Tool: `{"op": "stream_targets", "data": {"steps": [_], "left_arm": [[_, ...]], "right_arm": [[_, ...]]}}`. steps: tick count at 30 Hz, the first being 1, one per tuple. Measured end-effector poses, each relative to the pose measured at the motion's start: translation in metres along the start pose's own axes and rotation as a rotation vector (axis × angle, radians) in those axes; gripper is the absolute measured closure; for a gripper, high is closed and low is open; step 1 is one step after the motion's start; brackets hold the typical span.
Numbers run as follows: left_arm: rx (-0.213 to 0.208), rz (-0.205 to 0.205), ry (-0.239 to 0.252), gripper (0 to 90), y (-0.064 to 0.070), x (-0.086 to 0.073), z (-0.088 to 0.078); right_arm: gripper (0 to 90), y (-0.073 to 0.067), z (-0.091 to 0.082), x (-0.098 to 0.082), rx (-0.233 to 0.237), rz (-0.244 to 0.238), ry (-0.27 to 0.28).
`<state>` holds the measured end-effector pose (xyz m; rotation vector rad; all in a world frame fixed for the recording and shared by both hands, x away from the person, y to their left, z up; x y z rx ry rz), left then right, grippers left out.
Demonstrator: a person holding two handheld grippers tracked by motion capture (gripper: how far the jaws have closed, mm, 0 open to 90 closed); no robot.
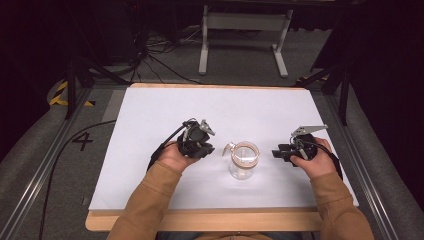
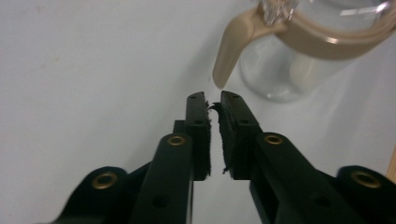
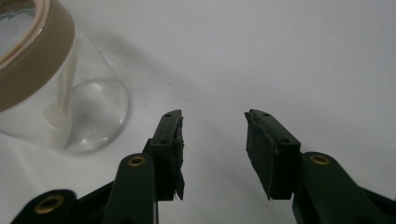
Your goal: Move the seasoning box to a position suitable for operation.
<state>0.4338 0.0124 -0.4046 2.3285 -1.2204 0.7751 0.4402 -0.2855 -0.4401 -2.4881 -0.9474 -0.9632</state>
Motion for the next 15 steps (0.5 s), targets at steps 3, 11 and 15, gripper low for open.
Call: {"op": "stream_targets", "data": {"steps": [3,11,15], "left_arm": [[-0.025,-0.008,-0.010,83.9,0.004,0.001,0.003],[-0.004,-0.023,0.002,85.7,0.010,0.002,0.025],[-0.001,-0.028,-0.015,88.0,0.011,0.001,0.037]], "right_arm": [[57.3,0.000,-0.002,-0.001,-0.004,0.002,0.007],[57.3,-0.004,0.002,0.000,0.003,-0.011,0.000],[57.3,-0.007,0.004,-0.002,0.007,-0.017,-0.005]]}}
Point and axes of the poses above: each handheld gripper's, and its own axes: z roughly forward along the jaws, x roughly out of its top, y roughly to its right, the point moved 6 cm from there along z, roughly forward along the jaws, and after that the axes turned 5 degrees about -z, right-handed, at the moved point
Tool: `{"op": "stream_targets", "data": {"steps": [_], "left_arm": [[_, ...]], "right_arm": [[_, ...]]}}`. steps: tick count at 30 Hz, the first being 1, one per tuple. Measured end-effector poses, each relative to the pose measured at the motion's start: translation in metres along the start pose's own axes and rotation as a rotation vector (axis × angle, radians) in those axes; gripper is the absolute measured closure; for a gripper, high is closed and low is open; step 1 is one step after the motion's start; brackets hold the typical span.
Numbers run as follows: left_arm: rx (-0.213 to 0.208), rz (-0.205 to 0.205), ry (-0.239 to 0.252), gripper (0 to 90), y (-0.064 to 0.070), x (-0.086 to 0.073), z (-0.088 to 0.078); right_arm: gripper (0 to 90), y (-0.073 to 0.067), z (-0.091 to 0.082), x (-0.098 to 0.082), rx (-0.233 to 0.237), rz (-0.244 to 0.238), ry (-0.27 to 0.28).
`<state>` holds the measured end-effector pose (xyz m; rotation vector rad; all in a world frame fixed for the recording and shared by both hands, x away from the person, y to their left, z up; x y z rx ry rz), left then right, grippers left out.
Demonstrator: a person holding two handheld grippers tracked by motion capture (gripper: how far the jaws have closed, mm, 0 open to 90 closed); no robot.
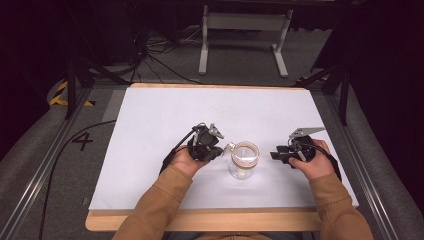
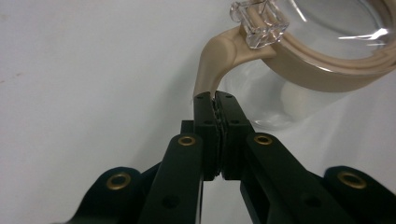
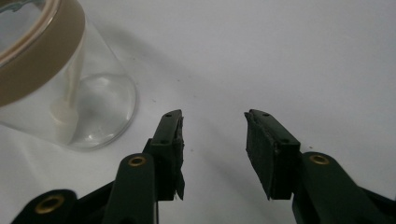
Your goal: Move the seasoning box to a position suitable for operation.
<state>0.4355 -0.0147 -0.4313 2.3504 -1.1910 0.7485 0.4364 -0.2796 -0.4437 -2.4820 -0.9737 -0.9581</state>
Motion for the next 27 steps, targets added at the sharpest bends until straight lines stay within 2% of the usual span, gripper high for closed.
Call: {"op": "stream_targets", "data": {"steps": [3,9,17,22,24,27], "left_arm": [[-0.002,0.000,-0.025,87.9,0.001,-0.001,0.005],[-0.001,-0.002,-0.029,87.7,-0.001,0.000,0.006],[0.009,0.006,-0.008,87.9,-0.002,0.005,0.011],[0.022,0.021,0.014,88.2,-0.005,0.012,0.017],[0.020,0.020,0.030,88.3,-0.007,0.015,0.021],[0.003,-0.004,0.039,86.8,-0.010,0.019,0.026]], "right_arm": [[57.2,-0.001,0.000,-0.002,-0.001,0.000,-0.006],[56.9,-0.002,0.000,-0.005,0.000,-0.004,-0.011],[57.1,-0.004,-0.001,-0.010,-0.002,-0.002,-0.018],[58.3,-0.004,-0.007,-0.018,-0.019,0.009,-0.018],[58.9,-0.005,-0.010,-0.021,-0.027,0.015,-0.018],[59.8,-0.005,-0.015,-0.026,-0.037,0.022,-0.018]]}}
Point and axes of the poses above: each handheld gripper's, and its own axes: z roughly forward along the jaws, x roughly out of its top, y roughly to its right, the point moved 6 cm from there along z, roughly forward along the jaws, and after that the axes turned 5 degrees about -z, right-handed, at the moved point
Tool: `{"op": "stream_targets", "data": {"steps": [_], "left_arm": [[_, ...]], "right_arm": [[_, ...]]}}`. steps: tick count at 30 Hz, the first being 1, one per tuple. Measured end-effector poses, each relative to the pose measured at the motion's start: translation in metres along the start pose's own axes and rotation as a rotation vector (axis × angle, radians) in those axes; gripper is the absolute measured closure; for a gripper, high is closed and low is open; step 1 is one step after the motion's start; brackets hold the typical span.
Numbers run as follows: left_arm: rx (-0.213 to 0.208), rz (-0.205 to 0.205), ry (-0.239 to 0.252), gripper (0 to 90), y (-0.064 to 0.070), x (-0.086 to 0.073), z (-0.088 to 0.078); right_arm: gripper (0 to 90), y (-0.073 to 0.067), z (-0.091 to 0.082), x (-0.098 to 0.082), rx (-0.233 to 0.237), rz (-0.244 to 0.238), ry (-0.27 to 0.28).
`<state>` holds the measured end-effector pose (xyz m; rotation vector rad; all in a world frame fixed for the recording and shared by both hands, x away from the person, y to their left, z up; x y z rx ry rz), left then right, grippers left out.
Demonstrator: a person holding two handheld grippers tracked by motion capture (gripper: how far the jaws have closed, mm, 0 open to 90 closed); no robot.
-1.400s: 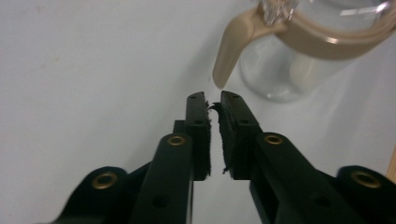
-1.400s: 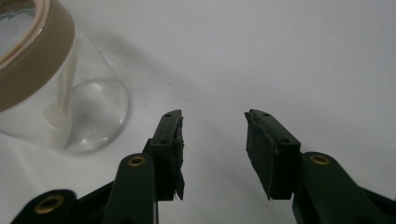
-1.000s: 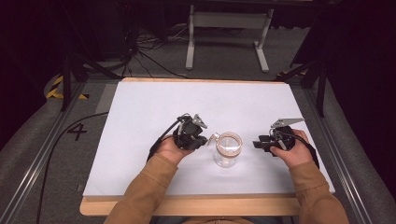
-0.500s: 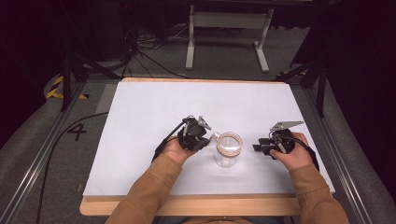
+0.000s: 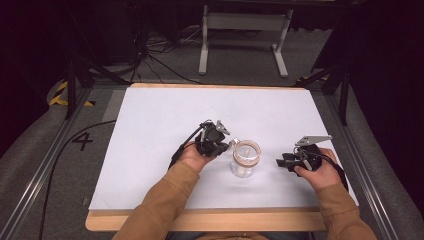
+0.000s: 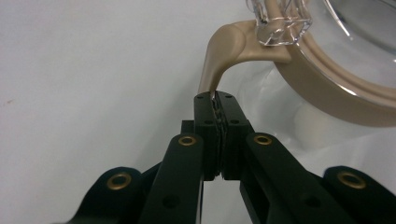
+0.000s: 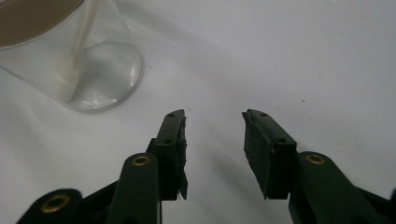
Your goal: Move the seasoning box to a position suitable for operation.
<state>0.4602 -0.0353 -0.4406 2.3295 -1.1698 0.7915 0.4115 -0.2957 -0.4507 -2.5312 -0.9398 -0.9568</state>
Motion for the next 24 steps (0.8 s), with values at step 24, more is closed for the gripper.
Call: {"op": "stream_targets", "data": {"steps": [24], "left_arm": [[0.008,-0.027,0.009,87.2,-0.010,-0.010,-0.022]], "right_arm": [[81.2,-0.018,0.011,0.014,0.058,-0.069,0.029]]}}
Point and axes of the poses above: each handheld gripper's, and its own axes: z roughly forward along the jaws, x roughly out of its top, y roughly to its right, the point moved 6 cm from there along z, roughly forward along the jaws, and after that the axes turned 5 degrees about -z, right-handed, at the moved point
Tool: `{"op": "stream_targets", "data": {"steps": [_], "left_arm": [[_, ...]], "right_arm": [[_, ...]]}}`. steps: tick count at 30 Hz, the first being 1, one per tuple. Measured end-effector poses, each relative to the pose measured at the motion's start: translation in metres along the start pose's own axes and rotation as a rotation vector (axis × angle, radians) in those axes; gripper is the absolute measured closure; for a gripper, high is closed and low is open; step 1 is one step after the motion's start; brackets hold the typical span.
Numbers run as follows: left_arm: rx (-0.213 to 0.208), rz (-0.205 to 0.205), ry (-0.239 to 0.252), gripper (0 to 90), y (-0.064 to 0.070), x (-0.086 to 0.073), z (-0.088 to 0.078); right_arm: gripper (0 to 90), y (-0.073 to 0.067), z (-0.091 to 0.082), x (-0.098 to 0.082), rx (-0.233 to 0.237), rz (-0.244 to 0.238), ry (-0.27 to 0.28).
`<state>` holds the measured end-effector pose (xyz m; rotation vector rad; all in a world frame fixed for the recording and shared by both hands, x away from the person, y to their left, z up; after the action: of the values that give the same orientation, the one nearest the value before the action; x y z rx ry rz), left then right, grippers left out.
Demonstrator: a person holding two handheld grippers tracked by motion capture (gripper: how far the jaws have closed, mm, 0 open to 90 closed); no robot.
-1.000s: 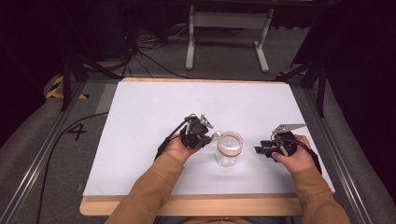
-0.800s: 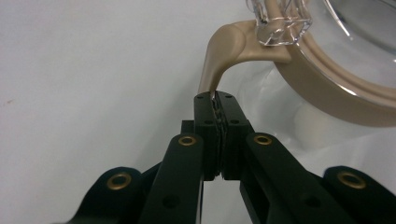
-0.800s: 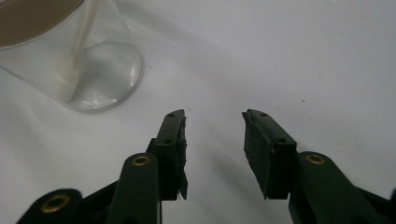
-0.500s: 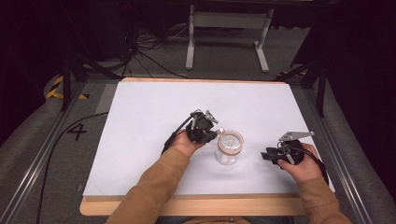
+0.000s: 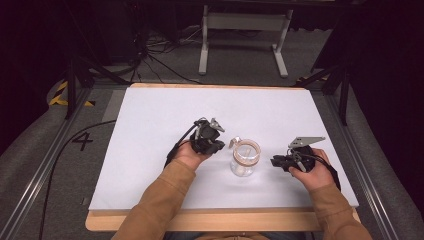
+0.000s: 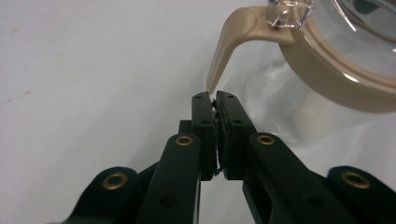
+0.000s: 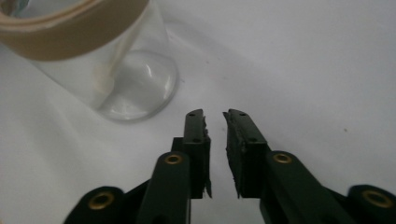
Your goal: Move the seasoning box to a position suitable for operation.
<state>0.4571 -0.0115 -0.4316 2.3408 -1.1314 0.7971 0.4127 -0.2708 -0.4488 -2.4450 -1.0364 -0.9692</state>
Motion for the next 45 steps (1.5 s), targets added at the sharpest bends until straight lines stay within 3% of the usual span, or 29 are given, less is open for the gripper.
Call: {"op": "stream_targets", "data": {"steps": [5,7,13,18,28,38,45], "left_arm": [[-0.007,-0.040,0.013,88.5,-0.006,-0.010,-0.014],[-0.031,-0.048,0.009,86.0,-0.006,-0.013,-0.017],[-0.025,-0.060,0.021,85.5,-0.008,-0.019,-0.022],[-0.022,-0.071,0.022,85.7,-0.010,-0.020,-0.022],[-0.022,-0.080,0.029,85.6,-0.015,-0.020,-0.023],[-0.024,-0.085,0.048,85.6,-0.017,-0.017,-0.023],[-0.029,-0.080,0.058,85.6,-0.016,-0.014,-0.023]], "right_arm": [[89.1,-0.004,0.010,0.013,0.043,-0.022,0.024],[89.1,-0.005,0.017,0.017,0.070,-0.033,0.044],[89.3,-0.006,0.030,0.021,0.113,-0.055,0.091],[89.7,-0.011,0.038,0.020,0.136,-0.067,0.067],[89.9,-0.018,0.036,0.017,0.122,-0.075,0.024],[90.0,-0.044,0.034,0.017,0.165,-0.133,-0.036],[90.0,-0.056,0.036,0.018,0.182,-0.175,-0.044]]}}
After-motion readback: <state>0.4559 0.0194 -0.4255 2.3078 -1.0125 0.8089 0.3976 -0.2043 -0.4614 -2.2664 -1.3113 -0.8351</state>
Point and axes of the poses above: each handheld gripper's, and its own axes: z roughly forward along the jaws, x roughly out of its top, y roughly to its right, the point moved 6 cm from there along z, roughly forward along the jaws, and after that the axes turned 5 degrees about -z, right-handed, at the moved point
